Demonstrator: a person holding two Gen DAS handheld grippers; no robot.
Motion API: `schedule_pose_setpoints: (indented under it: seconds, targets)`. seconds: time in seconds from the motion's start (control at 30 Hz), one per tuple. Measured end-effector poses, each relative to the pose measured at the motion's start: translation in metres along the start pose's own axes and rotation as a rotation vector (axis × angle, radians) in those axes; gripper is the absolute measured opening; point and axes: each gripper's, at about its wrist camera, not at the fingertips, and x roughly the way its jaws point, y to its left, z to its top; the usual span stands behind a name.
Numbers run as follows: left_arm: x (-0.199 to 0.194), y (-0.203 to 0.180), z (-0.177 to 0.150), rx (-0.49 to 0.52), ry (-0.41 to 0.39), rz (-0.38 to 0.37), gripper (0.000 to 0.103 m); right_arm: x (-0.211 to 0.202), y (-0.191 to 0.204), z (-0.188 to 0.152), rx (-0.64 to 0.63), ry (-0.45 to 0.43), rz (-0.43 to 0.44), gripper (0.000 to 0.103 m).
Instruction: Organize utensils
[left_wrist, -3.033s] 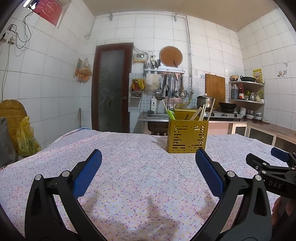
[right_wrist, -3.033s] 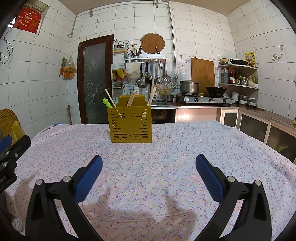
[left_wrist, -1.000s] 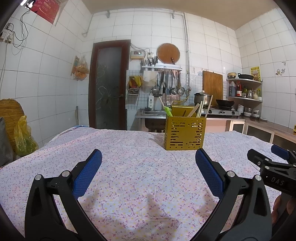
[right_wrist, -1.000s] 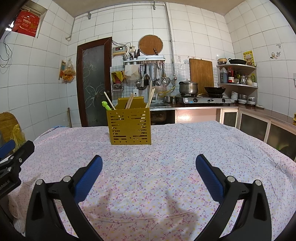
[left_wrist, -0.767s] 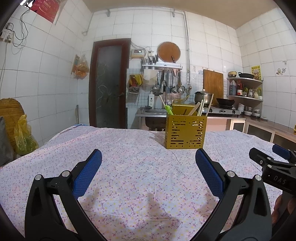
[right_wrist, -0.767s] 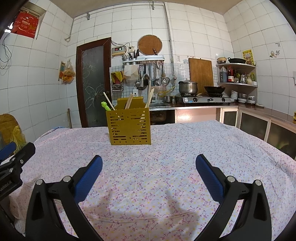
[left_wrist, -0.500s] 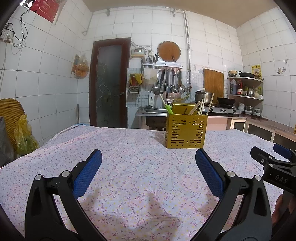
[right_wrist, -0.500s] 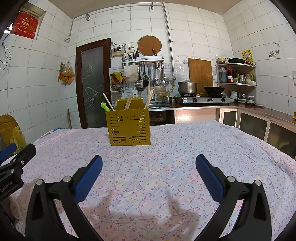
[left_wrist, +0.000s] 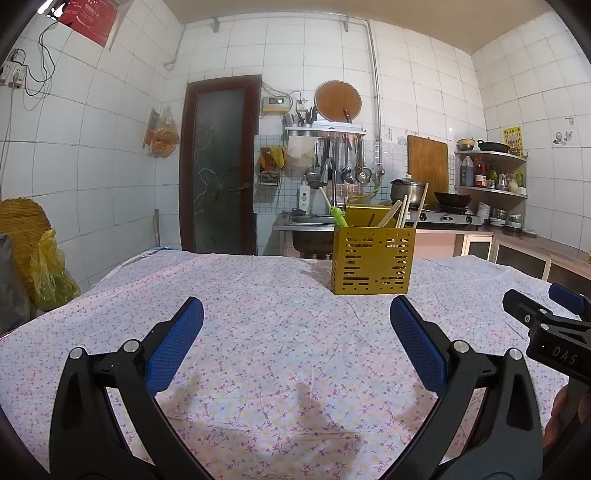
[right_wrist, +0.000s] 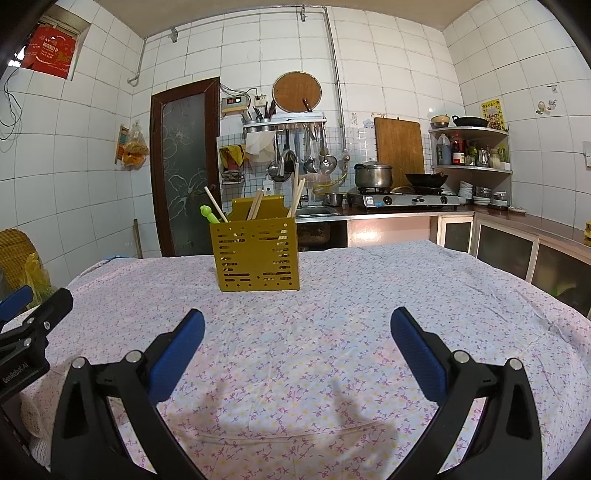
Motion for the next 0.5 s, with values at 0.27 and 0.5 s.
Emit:
schedule_pose_setpoints:
  seconds: [0.27,0.5]
  targets:
    - [-0.0008,0.0001,-0.0001,0.000,0.002,0.003,0.098,-0.0008,-0.0002,-0.0009,0.001,0.000,0.000,0.098]
    - [-0.0008,0.0033,-0.0004,0.002,0.003,0.007,0.098,-0.0007,-0.0003,-0.0013,0.001,-0.001,0.000,0.098]
